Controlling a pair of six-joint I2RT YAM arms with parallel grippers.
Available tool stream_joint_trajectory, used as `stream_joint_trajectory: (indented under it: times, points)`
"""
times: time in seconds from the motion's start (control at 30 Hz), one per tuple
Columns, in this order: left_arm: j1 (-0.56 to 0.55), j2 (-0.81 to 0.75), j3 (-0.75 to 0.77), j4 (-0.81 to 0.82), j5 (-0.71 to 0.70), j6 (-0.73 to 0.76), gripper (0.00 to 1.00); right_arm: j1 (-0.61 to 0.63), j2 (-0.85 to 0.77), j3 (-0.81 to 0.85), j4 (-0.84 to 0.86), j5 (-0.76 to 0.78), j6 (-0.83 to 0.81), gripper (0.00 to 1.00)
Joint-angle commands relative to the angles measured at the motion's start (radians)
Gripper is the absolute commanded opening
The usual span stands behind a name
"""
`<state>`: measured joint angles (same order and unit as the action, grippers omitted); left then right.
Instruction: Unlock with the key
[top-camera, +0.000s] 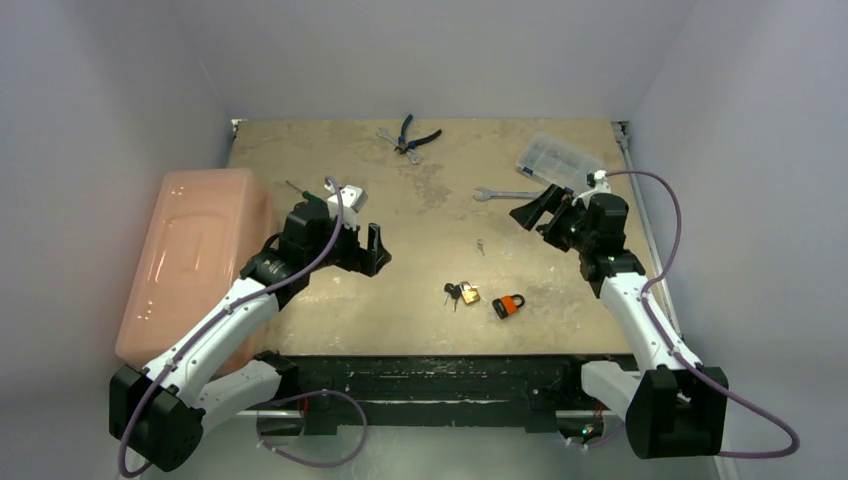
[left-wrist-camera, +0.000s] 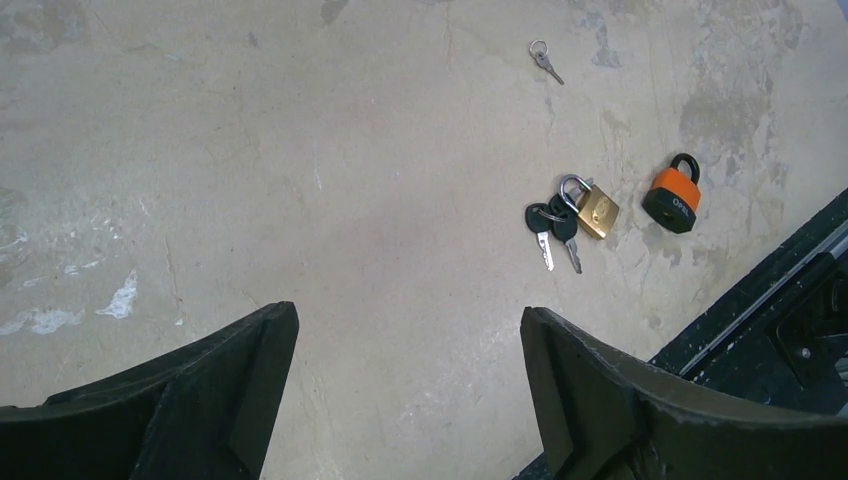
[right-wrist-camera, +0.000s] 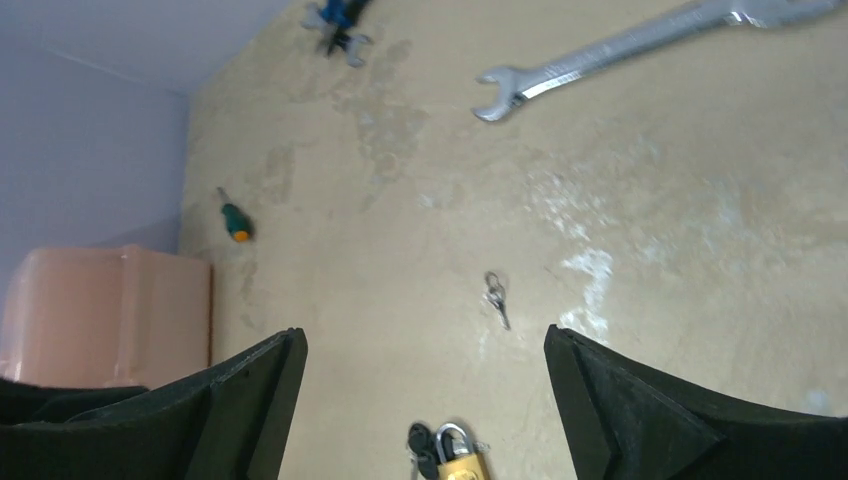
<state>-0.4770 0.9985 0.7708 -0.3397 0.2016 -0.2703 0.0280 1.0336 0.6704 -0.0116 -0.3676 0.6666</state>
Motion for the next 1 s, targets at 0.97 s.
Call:
stream_joint_trajectory:
  times: [0.97]
  points:
    - [-0.005, -0.03, 0.035, -0.016, -0.129, -0.007, 0.82, 0.5, 0.107, 0.065, -0.643, 0.691, 0.573, 0.99]
